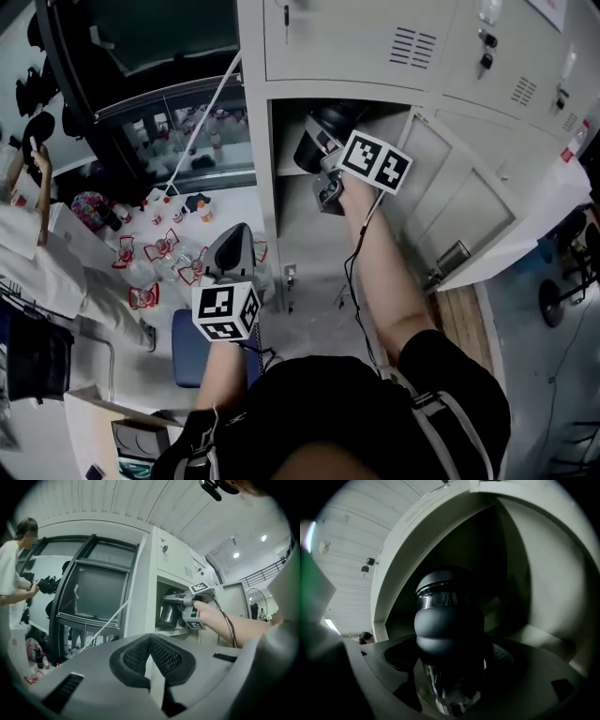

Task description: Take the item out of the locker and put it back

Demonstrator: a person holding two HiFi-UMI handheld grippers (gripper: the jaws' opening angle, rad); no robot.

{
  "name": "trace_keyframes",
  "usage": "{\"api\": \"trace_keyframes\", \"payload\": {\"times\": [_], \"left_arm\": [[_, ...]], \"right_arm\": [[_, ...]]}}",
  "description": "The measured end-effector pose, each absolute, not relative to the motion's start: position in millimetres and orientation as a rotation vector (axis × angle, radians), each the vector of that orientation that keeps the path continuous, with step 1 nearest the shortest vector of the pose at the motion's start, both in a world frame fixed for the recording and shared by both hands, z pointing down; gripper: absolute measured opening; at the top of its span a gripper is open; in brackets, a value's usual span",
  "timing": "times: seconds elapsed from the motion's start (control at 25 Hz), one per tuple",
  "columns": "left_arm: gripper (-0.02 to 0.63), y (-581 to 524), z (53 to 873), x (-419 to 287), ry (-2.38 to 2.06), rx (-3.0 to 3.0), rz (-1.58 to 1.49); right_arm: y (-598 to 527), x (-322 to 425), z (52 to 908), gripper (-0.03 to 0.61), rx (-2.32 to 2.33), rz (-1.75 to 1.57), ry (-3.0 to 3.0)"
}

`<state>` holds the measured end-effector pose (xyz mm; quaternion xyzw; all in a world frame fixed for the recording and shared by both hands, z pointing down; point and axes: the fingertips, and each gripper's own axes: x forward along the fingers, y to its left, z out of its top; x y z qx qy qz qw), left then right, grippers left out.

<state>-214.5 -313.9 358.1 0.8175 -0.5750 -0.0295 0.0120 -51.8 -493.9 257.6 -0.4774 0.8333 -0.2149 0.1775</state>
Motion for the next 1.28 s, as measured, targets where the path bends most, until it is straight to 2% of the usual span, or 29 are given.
{"api": "trace_keyframes", "payload": {"times": [0.32, 0.48, 0.8, 1.12, 1.28], "left_arm": [[0.012, -314, 361, -227, -1.814, 2.521, -0.099], [0.012, -315, 361, -227, -1.813, 2.529, -0.101], [0.012, -318, 364, -221, -1.791, 2.538, -0.096], [0.012, -319, 364, -219, -1.782, 2.545, -0.089], [0.012, -319, 365, -213, -1.769, 2.554, -0.074]], "right_arm": [[-525, -58, 263, 0.436, -1.651, -0.352, 2.486], [-528, -59, 270, 0.436, -1.663, -0.351, 2.487], [-530, -73, 275, 0.437, -1.681, -0.135, 2.56], [-529, -73, 272, 0.439, -1.635, -0.131, 2.557], [-510, -64, 259, 0.471, -1.625, -0.076, 2.512]]}}
